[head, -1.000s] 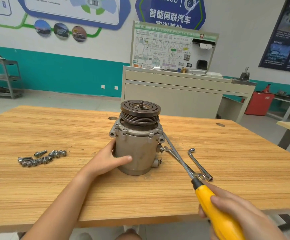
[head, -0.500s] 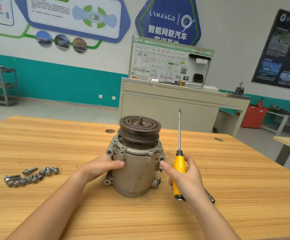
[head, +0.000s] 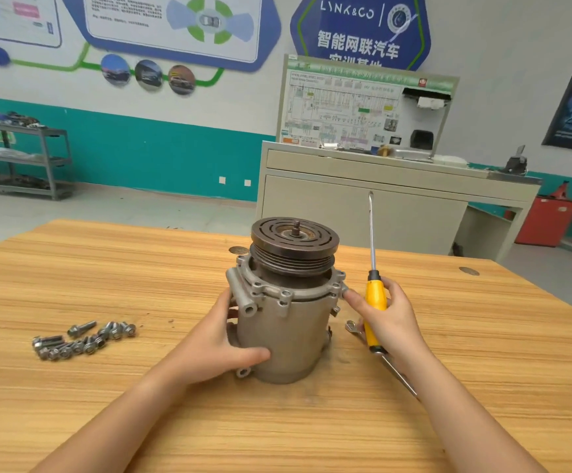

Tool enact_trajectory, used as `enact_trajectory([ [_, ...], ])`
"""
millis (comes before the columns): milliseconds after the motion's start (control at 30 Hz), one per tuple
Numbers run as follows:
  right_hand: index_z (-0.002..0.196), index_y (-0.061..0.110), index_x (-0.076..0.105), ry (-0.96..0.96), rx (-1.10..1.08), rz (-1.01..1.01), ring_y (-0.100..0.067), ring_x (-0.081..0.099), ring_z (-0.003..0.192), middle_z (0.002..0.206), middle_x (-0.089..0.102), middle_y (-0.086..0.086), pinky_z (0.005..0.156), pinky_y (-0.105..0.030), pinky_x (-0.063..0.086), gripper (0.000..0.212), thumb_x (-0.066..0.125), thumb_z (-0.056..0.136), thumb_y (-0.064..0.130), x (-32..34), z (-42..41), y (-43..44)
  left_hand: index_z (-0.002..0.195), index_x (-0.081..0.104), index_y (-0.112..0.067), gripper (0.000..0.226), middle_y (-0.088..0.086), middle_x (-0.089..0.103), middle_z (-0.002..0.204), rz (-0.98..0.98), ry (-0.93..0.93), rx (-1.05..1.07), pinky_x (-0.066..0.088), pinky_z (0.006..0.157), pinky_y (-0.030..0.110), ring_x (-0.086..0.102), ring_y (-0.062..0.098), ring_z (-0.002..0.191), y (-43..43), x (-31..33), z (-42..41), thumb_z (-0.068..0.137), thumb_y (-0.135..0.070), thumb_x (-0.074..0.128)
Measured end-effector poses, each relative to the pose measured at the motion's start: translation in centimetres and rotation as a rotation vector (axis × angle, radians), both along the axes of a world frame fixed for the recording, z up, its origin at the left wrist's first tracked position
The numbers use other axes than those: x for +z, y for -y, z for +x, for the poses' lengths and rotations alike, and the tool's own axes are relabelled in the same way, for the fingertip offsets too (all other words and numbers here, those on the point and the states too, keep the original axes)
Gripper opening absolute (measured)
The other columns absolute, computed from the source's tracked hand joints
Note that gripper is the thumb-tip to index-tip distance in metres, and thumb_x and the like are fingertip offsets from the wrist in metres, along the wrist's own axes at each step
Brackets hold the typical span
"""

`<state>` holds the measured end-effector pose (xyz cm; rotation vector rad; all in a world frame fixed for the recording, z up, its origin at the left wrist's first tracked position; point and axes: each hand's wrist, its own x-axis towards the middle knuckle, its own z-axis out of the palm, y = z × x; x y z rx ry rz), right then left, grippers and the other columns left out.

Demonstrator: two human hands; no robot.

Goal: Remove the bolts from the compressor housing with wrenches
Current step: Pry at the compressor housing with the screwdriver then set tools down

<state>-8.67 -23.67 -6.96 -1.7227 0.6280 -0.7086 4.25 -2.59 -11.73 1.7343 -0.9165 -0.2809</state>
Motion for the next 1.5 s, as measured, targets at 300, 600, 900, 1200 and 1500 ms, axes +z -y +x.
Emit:
enact_trajectory([
  [300, 0.088, 0.019, 0.058, 0.054, 0.004, 0.311, -0.018, 0.052, 0.039, 0.064, 0.059, -0.008, 0.037, -0.023, 0.041, 0.013, 0.048, 0.093, 0.027, 1.0, -3.8, -1.8, 0.138, 0.036, -0.022, 0.095, -0.004, 0.048, 0.128, 0.192, 0.228, 0.207, 0.039, 0.096, 0.024, 0.045, 0.008, 0.117, 0.1, -1.4, -1.1, 0.059, -0.046, 0.082],
  [600, 0.099, 0.014, 0.063, -0.045, 0.305, 0.512, -0.028, 0.046, 0.033, 0.058, 0.057, -0.019, 0.030, -0.024, 0.037, 0.021, 0.048, 0.087, 0.007, 1.7, -13.6, -8.3, 0.133, 0.036, -0.022, 0.091, -0.006, 0.044, 0.111, 0.233, 0.281, 0.389, 0.037, 0.079, 0.025, 0.047, 0.013, 0.110, 0.3, -1.9, -4.2, 0.058, -0.052, 0.078],
  [900, 0.095, 0.009, 0.061, -0.205, 0.337, 0.244, -0.023, 0.048, 0.038, 0.066, 0.059, -0.004, 0.036, -0.023, 0.038, 0.014, 0.060, 0.081, 0.012, 4.9, -13.7, -9.3, 0.133, 0.034, -0.022, 0.090, -0.006, 0.041, 0.111, 0.215, 0.294, 0.385, 0.037, 0.079, 0.024, 0.047, 0.013, 0.110, 0.4, -2.3, -4.2, 0.060, -0.055, 0.074],
  [1200, 0.138, 0.036, 0.030, -0.375, 0.315, 0.039, -0.021, 0.059, 0.048, 0.077, 0.058, -0.011, 0.049, -0.027, 0.047, 0.078, 0.064, 0.077, 0.002, 1.5, -12.0, -10.2, 0.127, 0.040, -0.021, 0.082, -0.001, 0.050, 0.114, 0.223, 0.302, 0.392, 0.043, 0.080, 0.029, 0.049, 0.015, 0.107, 0.5, -2.2, -4.1, 0.059, -0.053, 0.074],
  [1500, 0.135, 0.033, 0.033, -0.308, 0.183, 0.076, -0.023, 0.057, 0.070, 0.091, 0.059, -0.012, 0.078, -0.038, 0.051, 0.071, 0.060, 0.079, 0.000, -3.7, -10.3, -11.3, 0.127, 0.041, -0.023, 0.079, -0.003, 0.051, 0.114, 0.186, 0.309, 0.399, 0.037, 0.075, 0.022, 0.046, 0.009, 0.103, 0.7, -2.5, -4.0, 0.061, -0.051, 0.073],
])
